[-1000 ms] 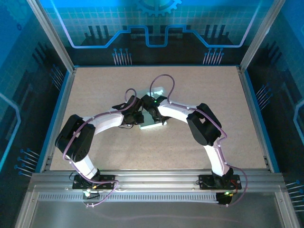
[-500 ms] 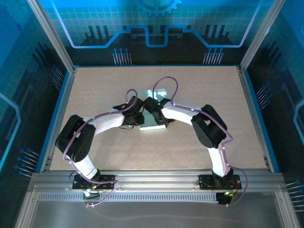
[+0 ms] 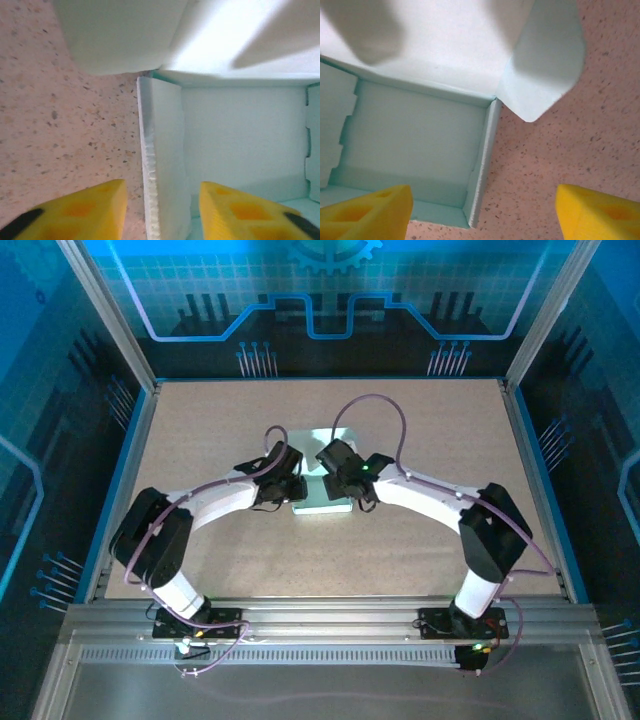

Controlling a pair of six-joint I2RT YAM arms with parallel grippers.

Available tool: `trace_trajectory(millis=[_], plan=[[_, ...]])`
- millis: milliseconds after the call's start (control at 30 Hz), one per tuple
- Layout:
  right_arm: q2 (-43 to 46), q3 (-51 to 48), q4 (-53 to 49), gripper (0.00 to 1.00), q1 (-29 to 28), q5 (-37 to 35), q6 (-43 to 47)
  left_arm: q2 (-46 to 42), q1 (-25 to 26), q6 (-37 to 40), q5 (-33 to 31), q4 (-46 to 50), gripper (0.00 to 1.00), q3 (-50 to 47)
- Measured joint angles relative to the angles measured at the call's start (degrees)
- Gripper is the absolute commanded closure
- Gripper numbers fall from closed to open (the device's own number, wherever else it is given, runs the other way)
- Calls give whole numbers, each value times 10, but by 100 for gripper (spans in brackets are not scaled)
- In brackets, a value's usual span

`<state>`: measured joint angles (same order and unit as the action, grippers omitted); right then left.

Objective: Fold the paper box

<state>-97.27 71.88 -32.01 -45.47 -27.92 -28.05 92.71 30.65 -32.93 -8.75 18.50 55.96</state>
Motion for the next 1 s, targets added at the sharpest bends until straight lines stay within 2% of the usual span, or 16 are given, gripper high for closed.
trace_trajectory(millis=[33, 100, 267, 367, 533, 733, 1000], plan=[[14, -9, 7, 22, 2, 3, 13, -14, 0, 1, -1, -2, 44, -8], [39, -27, 22, 22, 6, 15, 42, -42, 0, 2, -2, -7, 31, -26], [87, -47, 38, 22, 48, 81, 119, -115, 0, 13, -3, -8, 16, -56], [105, -47, 42, 22, 88, 131, 146, -150, -1, 24, -3, -8, 13, -56], [126, -47, 42, 23, 139, 191, 174, -149, -9, 33, -2, 15, 22, -33], [137, -47, 49, 25, 144, 254, 200, -108, -11, -5, 10, 17, 40, -28], [140, -73, 68, 27, 146, 295, 195, -26, -13, -52, 10, 7, 57, -27]])
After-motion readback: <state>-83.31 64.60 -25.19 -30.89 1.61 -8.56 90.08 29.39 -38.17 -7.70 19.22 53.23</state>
